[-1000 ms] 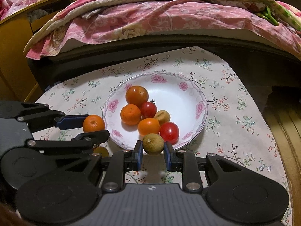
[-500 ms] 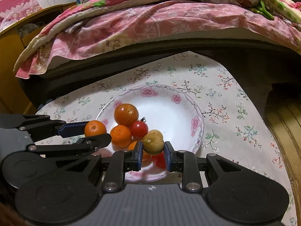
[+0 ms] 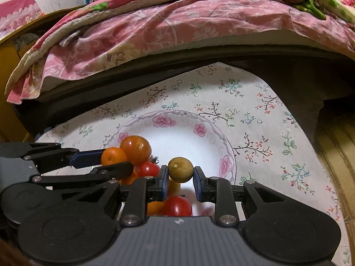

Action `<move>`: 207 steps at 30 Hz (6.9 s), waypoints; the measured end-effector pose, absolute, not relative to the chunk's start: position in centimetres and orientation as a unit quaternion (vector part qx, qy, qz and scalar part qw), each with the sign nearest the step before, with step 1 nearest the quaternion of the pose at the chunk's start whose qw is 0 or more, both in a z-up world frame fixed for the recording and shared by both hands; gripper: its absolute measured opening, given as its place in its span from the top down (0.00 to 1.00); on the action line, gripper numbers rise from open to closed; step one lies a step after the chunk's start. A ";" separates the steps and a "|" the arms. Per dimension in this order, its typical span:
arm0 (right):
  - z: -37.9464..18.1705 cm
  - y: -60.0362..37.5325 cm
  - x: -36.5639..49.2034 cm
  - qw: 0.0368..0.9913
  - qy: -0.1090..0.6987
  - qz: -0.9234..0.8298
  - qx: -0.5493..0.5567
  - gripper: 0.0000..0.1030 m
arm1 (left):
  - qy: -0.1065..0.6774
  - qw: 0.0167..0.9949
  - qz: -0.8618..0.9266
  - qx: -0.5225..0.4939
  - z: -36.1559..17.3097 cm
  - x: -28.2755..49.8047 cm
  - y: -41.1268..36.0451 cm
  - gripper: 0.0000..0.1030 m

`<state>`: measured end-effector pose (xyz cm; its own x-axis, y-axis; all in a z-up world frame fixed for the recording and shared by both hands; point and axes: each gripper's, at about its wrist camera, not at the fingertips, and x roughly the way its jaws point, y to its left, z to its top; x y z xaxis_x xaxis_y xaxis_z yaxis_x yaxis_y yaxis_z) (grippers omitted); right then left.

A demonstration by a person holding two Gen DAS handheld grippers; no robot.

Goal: Organize fruits

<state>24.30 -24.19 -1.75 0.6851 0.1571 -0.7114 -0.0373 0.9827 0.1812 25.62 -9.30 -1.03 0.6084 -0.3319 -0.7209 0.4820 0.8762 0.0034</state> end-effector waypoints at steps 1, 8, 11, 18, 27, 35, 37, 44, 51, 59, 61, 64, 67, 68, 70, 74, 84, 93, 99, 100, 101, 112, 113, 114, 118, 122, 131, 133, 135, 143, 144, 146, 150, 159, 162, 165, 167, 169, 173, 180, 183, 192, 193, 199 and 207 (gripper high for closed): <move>-1.9 -24.3 24.5 0.914 0.394 0.054 0.080 0.72 | 0.379 0.891 -0.230 0.098 -1.0 25.7 -9.3 0.63; -2.6 -24.5 25.3 0.914 0.395 0.050 0.078 0.72 | 0.377 0.891 -0.235 0.091 -1.3 25.9 -9.2 0.62; -2.5 -24.5 25.3 0.916 0.390 0.051 0.078 0.71 | 0.378 0.891 -0.236 0.086 -1.3 26.0 -9.1 0.60; -2.1 -24.6 25.2 0.920 0.380 0.054 0.077 0.71 | 0.371 0.896 -0.230 0.085 -0.8 26.0 -8.7 0.53; -1.9 -24.8 25.1 0.921 0.379 0.044 0.080 0.69 | 0.370 0.897 -0.227 0.082 -0.6 26.1 -8.3 0.42; -0.4 -24.4 23.9 0.925 0.366 0.048 0.089 0.68 | 0.359 0.902 -0.219 0.093 0.9 25.2 -7.6 0.35; -0.1 -24.1 23.4 0.925 0.366 0.053 0.088 0.68 | 0.359 0.904 -0.214 0.096 1.3 24.7 -7.3 0.34; 0.6 -23.0 20.8 0.923 0.371 0.060 0.076 0.68 | 0.365 0.902 -0.204 0.108 2.1 22.6 -6.3 0.33; 0.5 -21.0 18.3 0.913 0.391 0.082 0.075 0.68 | 0.389 0.896 -0.187 0.109 1.4 19.8 -4.0 0.31; -1.3 -17.8 16.4 0.897 0.424 0.113 0.048 0.68 | 0.412 0.888 -0.175 0.108 0.6 17.4 -1.3 0.30; -1.9 -17.0 16.5 0.894 0.430 0.123 0.039 0.68 | 0.415 0.887 -0.174 0.108 0.5 17.3 -0.7 0.30; -2.8 -16.1 17.0 0.889 0.436 0.136 0.026 0.68 | 0.417 0.886 -0.172 0.103 0.4 17.3 0.2 0.29; -3.6 -15.5 17.6 0.886 0.441 0.142 0.019 0.68 | 0.420 0.884 -0.175 0.105 0.2 17.3 0.5 0.28; -3.8 -15.4 17.9 0.886 0.441 0.145 0.018 0.68 | 0.421 0.883 -0.178 0.106 0.1 17.3 0.5 0.28; -4.0 -15.0 18.4 0.886 0.438 0.154 0.016 0.68 | 0.422 0.881 -0.184 0.109 0.0 17.2 0.4 0.28; -4.5 -14.2 19.5 0.883 0.439 0.164 0.010 0.68 | 0.423 0.880 -0.182 0.117 -0.4 17.2 0.5 0.28; -4.8 -14.6 19.5 0.880 0.447 0.158 0.002 0.69 | 0.426 0.876 -0.190 0.123 -1.2 17.6 0.0 0.28; -4.4 -18.2 18.1 0.878 0.464 0.115 0.010 0.69 | 0.419 0.868 -0.227 0.137 -2.5 18.8 -3.7 0.30; -4.3 -19.7 17.8 0.875 0.468 0.120 0.018 0.69 | 0.427 0.865 -0.224 0.142 -3.6 19.8 -5.4 0.48; -4.3 -19.7 17.8 0.875 0.468 0.124 0.017 0.69 | 0.430 0.864 -0.222 0.140 -3.8 19.9 -5.5 0.51; -4.3 -19.8 17.7 0.874 0.468 0.125 0.016 0.69 | 0.429 0.865 -0.223 0.136 -3.8 20.0 -5.6 0.51; -3.5 -20.2 16.2 0.877 0.465 0.121 0.021 0.69 | 0.436 0.864 -0.224 0.118 -2.8 18.1 -5.1 0.67; -3.3 -20.1 15.8 0.878 0.463 0.121 0.022 0.69 | 0.436 0.863 -0.225 0.119 -2.5 17.6 -5.0 0.67; -3.2 -19.9 15.3 0.878 0.463 0.122 0.022 0.69 | 0.439 0.861 -0.228 0.120 -2.2 17.0 -4.9 0.67; -3.5 -18.4 13.2 0.871 0.475 0.126 0.005 0.69 | 0.444 0.857 -0.228 0.130 -1.6 14.1 -4.1 0.67; -4.0 -16.6 11.9 0.868 0.480 0.123 -0.025 0.69 | 0.456 0.848 -0.228 0.144 -2.3 12.3 -3.6 0.66; -4.4 -15.5 12.5 0.872 0.471 0.124 -0.045 0.68 | 0.455 0.842 -0.238 0.164 -2.8 12.0 -3.5 0.63; -4.4 -15.5 12.5 0.871 0.472 0.127 -0.046 0.68 | 0.459 0.839 -0.239 0.168 -3.2 12.2 -3.7 0.61; -4.4 -15.5 12.5 0.870 0.472 0.131 -0.050 0.68 | 0.455 0.840 -0.241 0.172 -3.3 12.2 -3.7 0.60; -4.3 -16.1 12.5 0.868 0.476 0.140 -0.037 0.68 | 0.459 0.839 -0.244 0.159 -3.2 12.3 -1.5 0.50; -4.3 -16.2 12.5 0.867 0.477 0.141 -0.036 0.68 | 0.458 0.840 -0.244 0.157 -3.1 12.2 -1.1 0.49; -4.4 -16.3 12.6 0.866 0.478 0.141 -0.034 0.68 | 0.458 0.841 -0.245 0.152 -3.0 12.1 -0.3 0.49; -4.3 -16.5 13.0 0.864 0.484 0.139 -0.022 0.67 | 0.458 0.842 -0.251 0.137 -3.1 12.3 0.1 0.46; -3.9 -16.8 13.4 0.871 0.473 0.133 -0.017 0.64 | 0.455 0.840 -0.258 0.142 -3.7 12.7 -1.7 0.43; -3.9 -16.9 13.7 0.872 0.471 0.133 -0.015 0.64 | 0.454 0.842 -0.254 0.141 -3.7 12.7 -1.8 0.47; -4.3 -16.9 13.8 0.869 0.476 0.133 -0.014 0.64 | 0.453 0.844 -0.249 0.146 -3.6 12.6 -1.9 0.55; -4.3 -16.7 13.9 0.869 0.476 0.133 -0.021 0.64 | 0.453 0.844 -0.247 0.147 -3.6 12.6 -1.9 0.58; -4.4 -16.5 14.0 0.870 0.474 0.135 -0.023 0.66 | 0.455 0.843 -0.246 0.148 -3.6 12.7 -1.9 0.60; -4.4 -15.8 14.2 0.871 0.472 0.135 -0.032 0.68 | 0.456 0.843 -0.243 0.150 -3.5 12.7 -2.2 0.64; -4.5 -15.6 13.9 0.871 0.471 0.134 -0.039 0.68 | 0.458 0.843 -0.238 0.152 -3.5 12.6 -2.2 0.65; -4.4 -15.5 13.9 0.871 0.472 0.133 -0.039 0.68 | 0.459 0.843 -0.237 0.153 -3.6 12.6 -2.3 0.65; -4.2 -15.3 13.7 0.873 0.466 0.137 -0.047 0.68 | 0.447 0.848 -0.232 0.164 -3.1 12.6 -2.4 0.67; -4.1 -15.3 13.7 0.873 0.466 0.138 -0.047 0.68 | 0.448 0.848 -0.231 0.162 -3.1 12.7 -2.4 0.67; -4.1 -15.3 13.6 0.874 0.464 0.136 -0.048 0.68 | 0.447 0.852 -0.219 0.162 -2.9 13.2 -2.0 0.68; -4.1 -15.4 13.6 0.874 0.463 0.135 -0.047 0.68 | 0.448 0.849 -0.225 0.167 -3.1 13.1 -2.3 0.67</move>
